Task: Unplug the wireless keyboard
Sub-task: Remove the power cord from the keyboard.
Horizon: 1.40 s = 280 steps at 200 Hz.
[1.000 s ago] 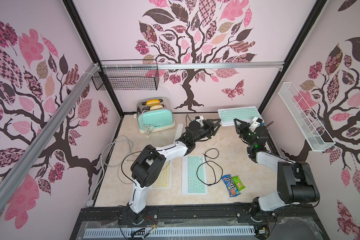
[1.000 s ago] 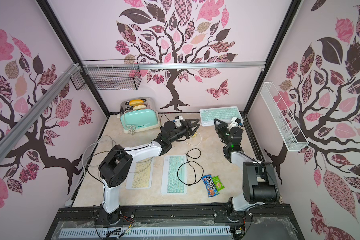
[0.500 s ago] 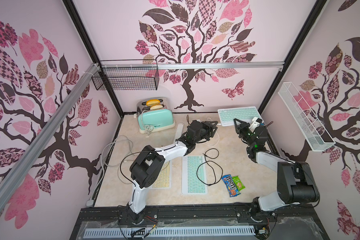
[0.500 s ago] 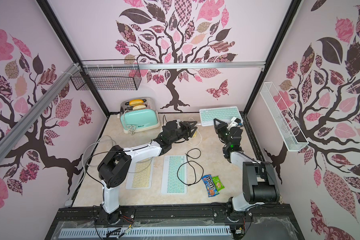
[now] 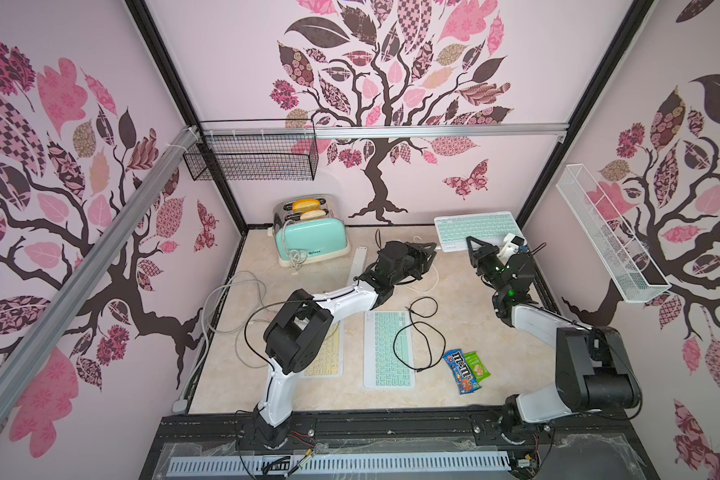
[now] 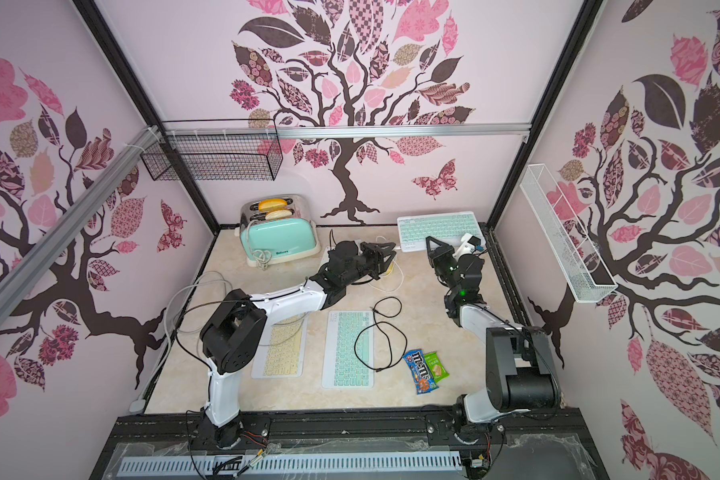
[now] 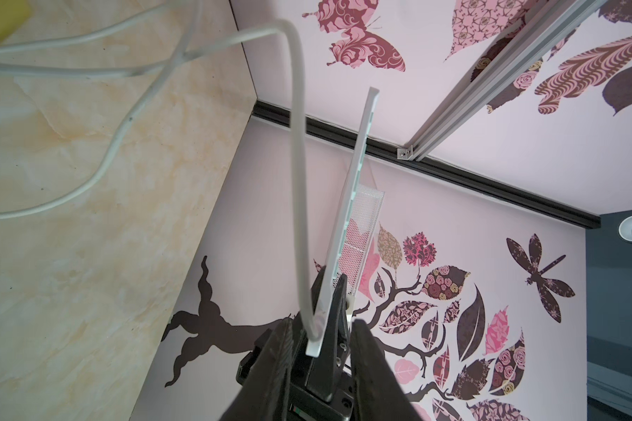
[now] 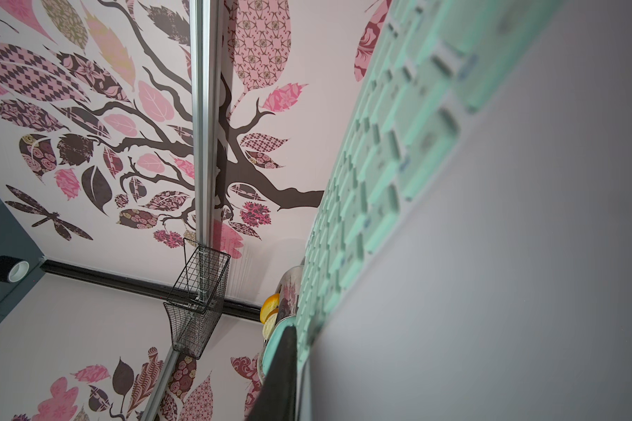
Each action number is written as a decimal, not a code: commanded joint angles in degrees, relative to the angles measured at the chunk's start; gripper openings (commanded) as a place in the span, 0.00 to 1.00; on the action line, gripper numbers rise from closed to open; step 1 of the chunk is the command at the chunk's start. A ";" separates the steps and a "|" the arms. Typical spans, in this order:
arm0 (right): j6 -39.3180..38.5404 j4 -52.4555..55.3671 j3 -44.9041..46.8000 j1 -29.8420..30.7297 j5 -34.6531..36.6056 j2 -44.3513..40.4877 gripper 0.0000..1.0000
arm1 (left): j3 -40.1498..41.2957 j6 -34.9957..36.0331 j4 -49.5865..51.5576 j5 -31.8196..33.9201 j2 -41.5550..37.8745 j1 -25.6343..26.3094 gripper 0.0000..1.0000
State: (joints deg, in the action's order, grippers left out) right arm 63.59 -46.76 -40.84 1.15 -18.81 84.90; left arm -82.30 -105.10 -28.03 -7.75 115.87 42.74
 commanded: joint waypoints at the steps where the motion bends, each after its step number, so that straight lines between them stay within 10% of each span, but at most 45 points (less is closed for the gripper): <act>1: -0.82 -3.60 -0.52 0.59 0.44 -1.77 0.00 | -1.14 0.00 1.40 1.15 1.54 0.24 0.32; 107: -1.34 -1.97 -0.52 1.55 1.83 -1.53 0.00 | -3.61 -1.86 -0.23 2.05 3.62 0.11 0.00; 280: -7.00 -2.97 -1.47 3.63 31.97 1.67 0.00 | -0.28 -2.57 6.01 4.45 0.17 -2.15 0.00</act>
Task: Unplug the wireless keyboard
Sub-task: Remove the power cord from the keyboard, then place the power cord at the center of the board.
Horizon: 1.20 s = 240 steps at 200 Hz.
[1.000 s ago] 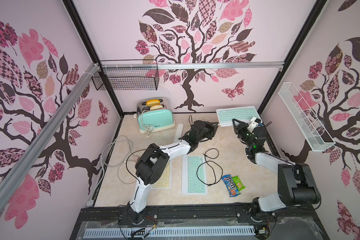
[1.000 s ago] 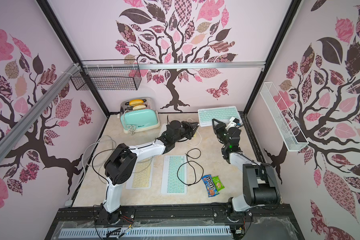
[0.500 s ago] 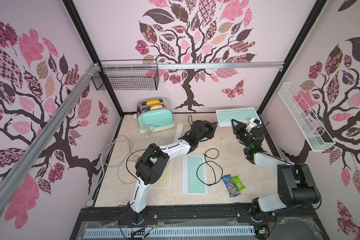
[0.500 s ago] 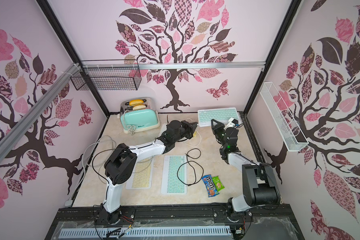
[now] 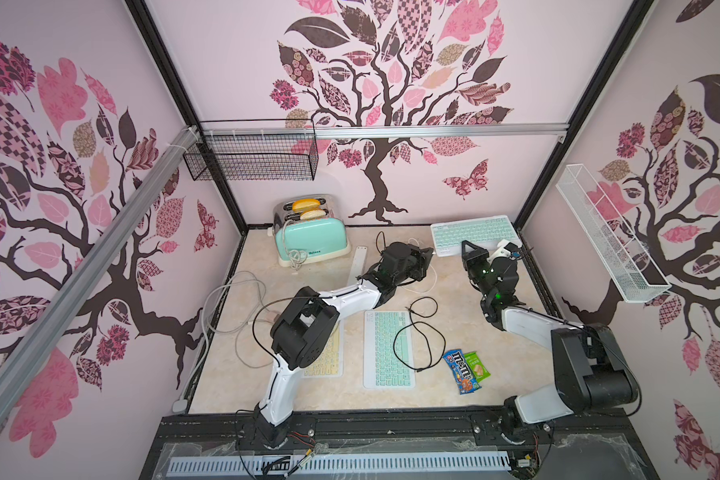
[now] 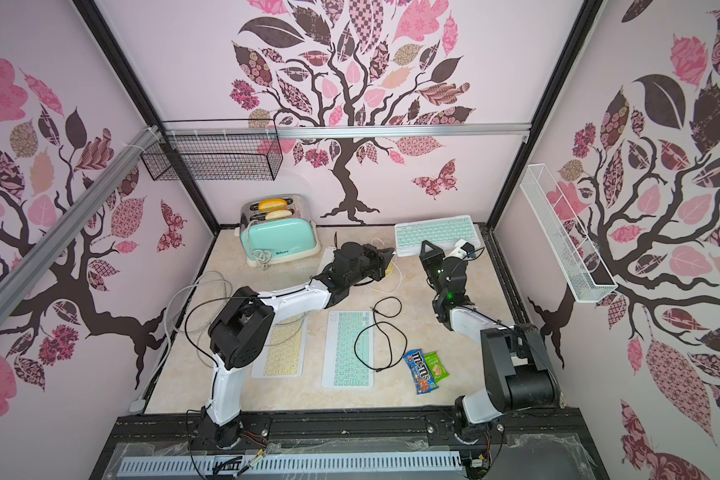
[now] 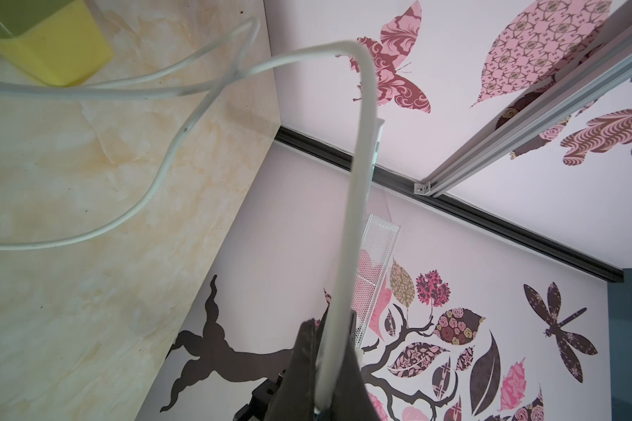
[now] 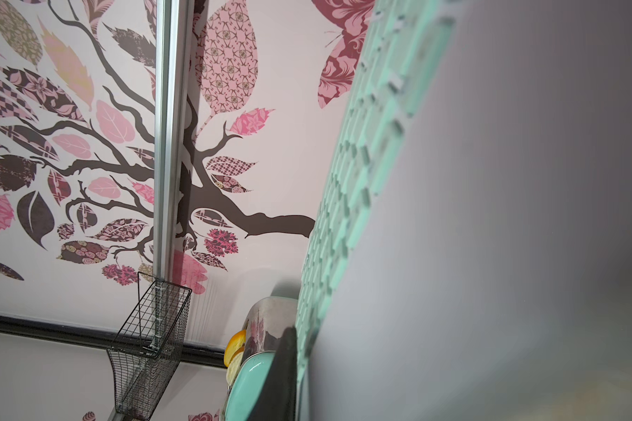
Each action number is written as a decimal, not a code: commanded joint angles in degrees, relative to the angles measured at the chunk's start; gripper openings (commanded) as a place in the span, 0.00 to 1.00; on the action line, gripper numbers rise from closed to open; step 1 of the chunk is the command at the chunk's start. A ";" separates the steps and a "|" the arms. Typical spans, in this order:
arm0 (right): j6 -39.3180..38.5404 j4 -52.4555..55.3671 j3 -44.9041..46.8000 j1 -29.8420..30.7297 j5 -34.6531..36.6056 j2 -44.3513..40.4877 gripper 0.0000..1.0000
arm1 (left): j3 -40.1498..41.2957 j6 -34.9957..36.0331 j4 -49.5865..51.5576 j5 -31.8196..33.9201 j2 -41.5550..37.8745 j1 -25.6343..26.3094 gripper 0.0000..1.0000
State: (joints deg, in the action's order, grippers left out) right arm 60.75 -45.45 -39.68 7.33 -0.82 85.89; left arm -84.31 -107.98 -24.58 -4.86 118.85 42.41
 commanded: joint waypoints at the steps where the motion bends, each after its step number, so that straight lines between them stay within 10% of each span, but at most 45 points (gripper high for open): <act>1: -4.24 -4.29 -2.70 -2.57 13.99 0.68 0.00 | 1.80 0.27 2.54 1.54 -2.82 -1.86 0.00; 178: 9.50 -2.53 -9.12 -0.87 38.50 5.90 0.00 | 2.84 -6.01 4.40 10.31 -4.74 -5.21 0.00; 240: 9.05 5.66 -7.76 -1.22 33.14 5.18 0.00 | -2.32 -3.65 1.58 4.04 -1.12 -5.68 0.00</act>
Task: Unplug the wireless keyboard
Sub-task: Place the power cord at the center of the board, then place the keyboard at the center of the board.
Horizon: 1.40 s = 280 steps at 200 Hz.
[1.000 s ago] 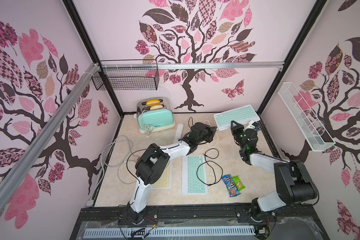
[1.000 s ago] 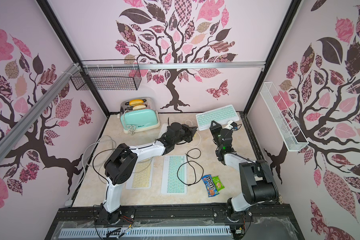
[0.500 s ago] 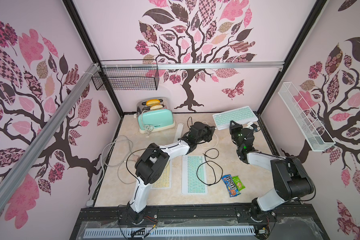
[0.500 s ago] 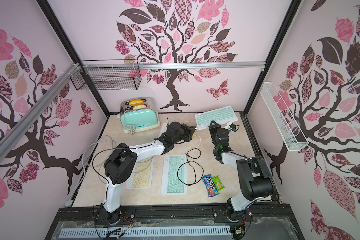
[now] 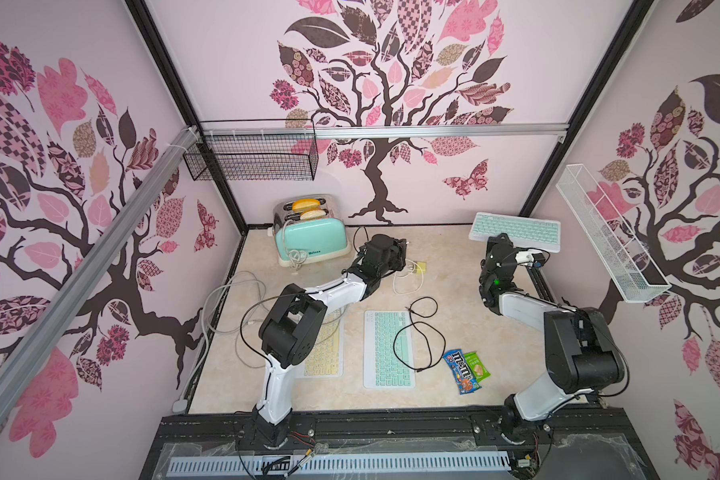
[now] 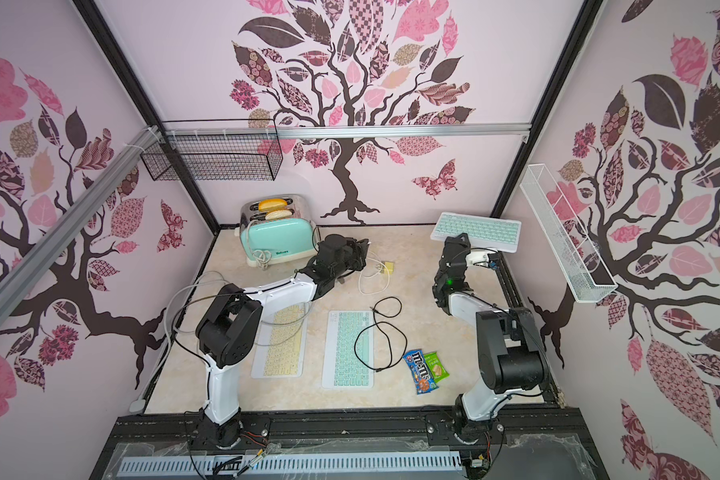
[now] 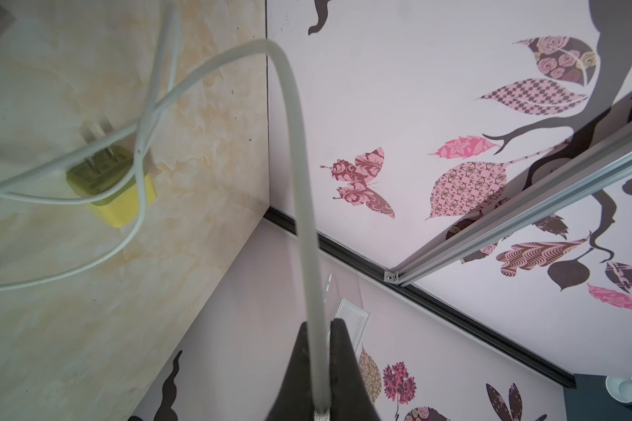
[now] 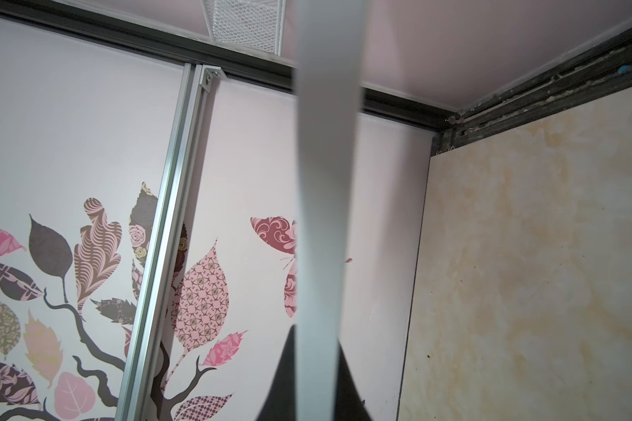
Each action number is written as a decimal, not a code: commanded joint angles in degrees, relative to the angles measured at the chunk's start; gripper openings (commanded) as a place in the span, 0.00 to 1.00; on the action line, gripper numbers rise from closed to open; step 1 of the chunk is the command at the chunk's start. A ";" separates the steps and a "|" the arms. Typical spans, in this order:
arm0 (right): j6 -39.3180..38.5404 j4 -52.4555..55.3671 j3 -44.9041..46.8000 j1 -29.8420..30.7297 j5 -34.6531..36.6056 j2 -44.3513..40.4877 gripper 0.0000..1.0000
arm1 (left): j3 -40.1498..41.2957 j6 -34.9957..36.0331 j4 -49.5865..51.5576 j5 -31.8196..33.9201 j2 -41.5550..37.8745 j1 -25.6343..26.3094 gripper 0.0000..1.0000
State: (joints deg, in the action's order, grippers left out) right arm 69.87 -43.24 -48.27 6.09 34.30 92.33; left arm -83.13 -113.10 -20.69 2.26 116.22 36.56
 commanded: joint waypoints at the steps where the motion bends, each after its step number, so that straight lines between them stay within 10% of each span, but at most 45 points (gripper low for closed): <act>1: -0.11 3.44 0.95 0.00 -2.23 -1.27 0.00 | -3.69 1.60 -2.32 -3.20 1.57 0.18 0.00; 54: -3.37 6.32 9.76 -1.06 -14.12 -2.60 0.00 | -14.44 8.66 -7.52 -18.20 10.03 -1.55 0.00; 138: -7.64 17.23 19.75 -2.77 -32.42 -8.03 0.00 | -24.21 34.49 14.29 -30.11 14.47 -2.10 0.07; 173: -9.87 24.77 20.88 -2.83 -32.65 -10.14 0.40 | -21.08 41.07 19.98 -27.48 13.14 -2.17 0.13; 196: -12.24 30.40 19.54 -2.82 -32.95 -10.75 0.60 | -21.62 42.65 22.19 -26.76 13.17 -2.18 0.35; 280: -19.41 42.14 15.98 -2.61 -45.89 -17.52 0.76 | -21.75 46.20 35.52 -21.53 10.12 -2.08 0.62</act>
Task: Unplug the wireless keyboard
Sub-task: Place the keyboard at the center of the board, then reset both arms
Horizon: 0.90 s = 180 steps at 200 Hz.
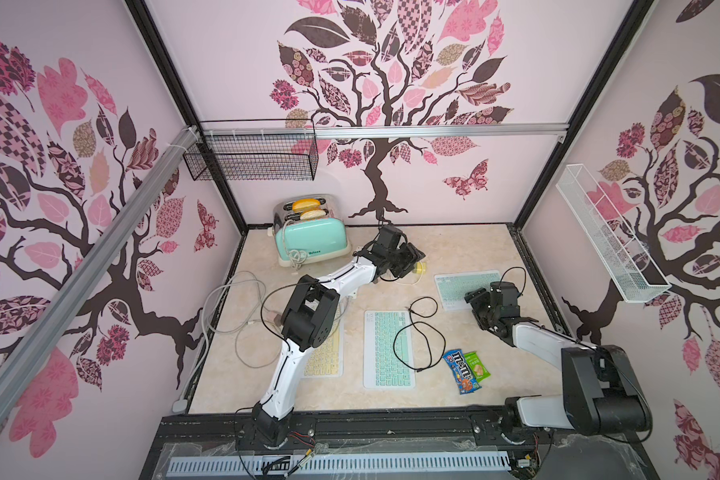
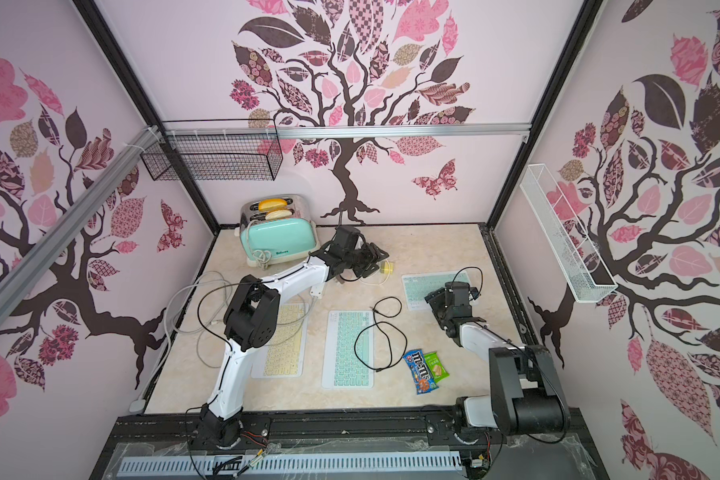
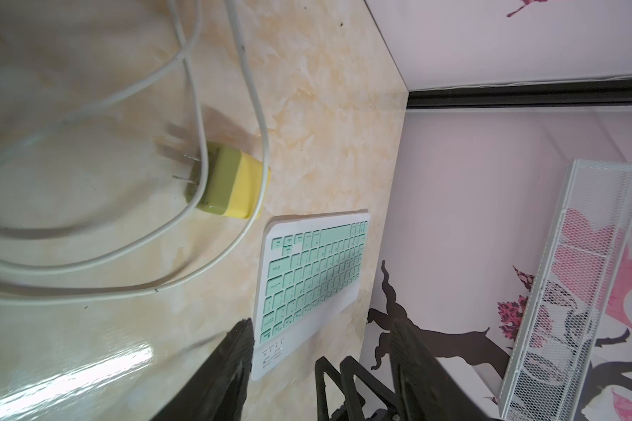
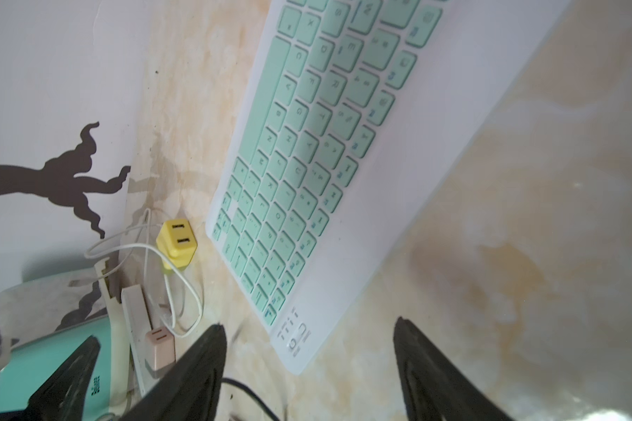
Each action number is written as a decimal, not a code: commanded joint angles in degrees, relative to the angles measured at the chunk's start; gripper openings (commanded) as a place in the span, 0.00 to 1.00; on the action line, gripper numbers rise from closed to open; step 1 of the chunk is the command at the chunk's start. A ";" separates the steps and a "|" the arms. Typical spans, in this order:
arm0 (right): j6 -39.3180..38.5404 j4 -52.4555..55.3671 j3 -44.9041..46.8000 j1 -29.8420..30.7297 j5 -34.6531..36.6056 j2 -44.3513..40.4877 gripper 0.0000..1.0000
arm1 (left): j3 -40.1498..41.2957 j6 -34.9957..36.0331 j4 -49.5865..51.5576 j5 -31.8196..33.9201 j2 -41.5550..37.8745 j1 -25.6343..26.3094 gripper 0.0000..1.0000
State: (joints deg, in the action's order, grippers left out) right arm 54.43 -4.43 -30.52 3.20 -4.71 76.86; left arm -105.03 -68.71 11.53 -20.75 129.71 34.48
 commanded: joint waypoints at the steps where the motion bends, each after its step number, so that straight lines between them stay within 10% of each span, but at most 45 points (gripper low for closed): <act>1: -4.11 3.21 -1.76 0.25 -7.15 -2.13 0.75 | 0.30 1.86 3.32 1.54 -3.43 -0.02 0.62; 94: -26.29 12.08 -23.55 9.61 -21.21 11.69 0.76 | 11.14 26.71 13.03 5.95 -23.29 -0.93 0.59; 180: -32.54 19.40 -50.83 17.00 -23.94 38.00 0.65 | 34.45 40.56 19.69 5.34 -47.06 -12.50 0.59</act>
State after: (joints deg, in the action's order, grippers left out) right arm 24.01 11.97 -75.22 18.94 -28.10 111.11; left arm -74.48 -35.07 26.61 -16.01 87.00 23.57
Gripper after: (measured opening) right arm 0.668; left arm 0.589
